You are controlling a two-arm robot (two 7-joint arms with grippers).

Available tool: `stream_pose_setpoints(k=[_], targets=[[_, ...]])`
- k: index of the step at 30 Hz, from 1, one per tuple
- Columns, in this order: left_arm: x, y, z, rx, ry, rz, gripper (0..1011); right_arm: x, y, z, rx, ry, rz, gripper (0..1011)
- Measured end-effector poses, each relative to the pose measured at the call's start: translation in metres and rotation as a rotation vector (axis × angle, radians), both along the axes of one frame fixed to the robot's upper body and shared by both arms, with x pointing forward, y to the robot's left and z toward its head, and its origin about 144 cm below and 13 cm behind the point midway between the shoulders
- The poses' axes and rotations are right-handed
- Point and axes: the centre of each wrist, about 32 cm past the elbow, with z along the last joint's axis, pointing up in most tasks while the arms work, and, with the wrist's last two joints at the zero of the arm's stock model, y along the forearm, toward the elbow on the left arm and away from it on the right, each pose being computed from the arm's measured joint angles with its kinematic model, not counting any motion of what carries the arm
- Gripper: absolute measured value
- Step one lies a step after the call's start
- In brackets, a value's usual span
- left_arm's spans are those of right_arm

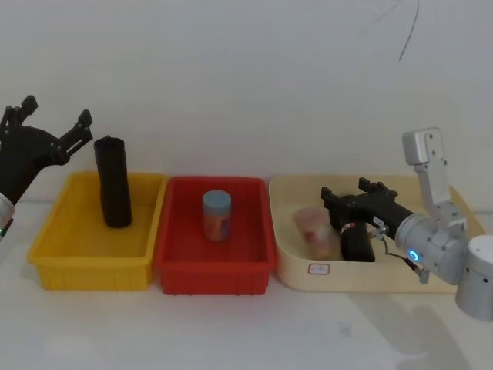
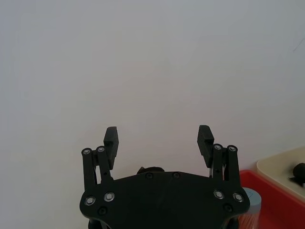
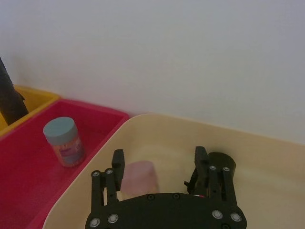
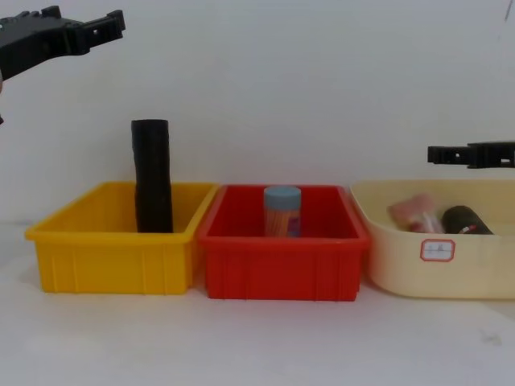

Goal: Pick up the garbage bag with the one hand and transfer it to the other hand.

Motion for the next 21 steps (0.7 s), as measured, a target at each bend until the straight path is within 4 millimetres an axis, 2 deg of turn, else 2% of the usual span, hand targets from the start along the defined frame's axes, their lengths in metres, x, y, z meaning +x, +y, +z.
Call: stream_pose_setpoints(k=[5,21], targets=[[0.000,0.000,0.000,0.000,0.000,0.000,1001,-0.002,-0.002,0.003,0.028,-0.001,-0.001,999],[0.000,0.000,0.000,0.000,0.000,0.000,1001,-0.012,-0.010,0.018,0.098,-0.049,-0.012,1001]])
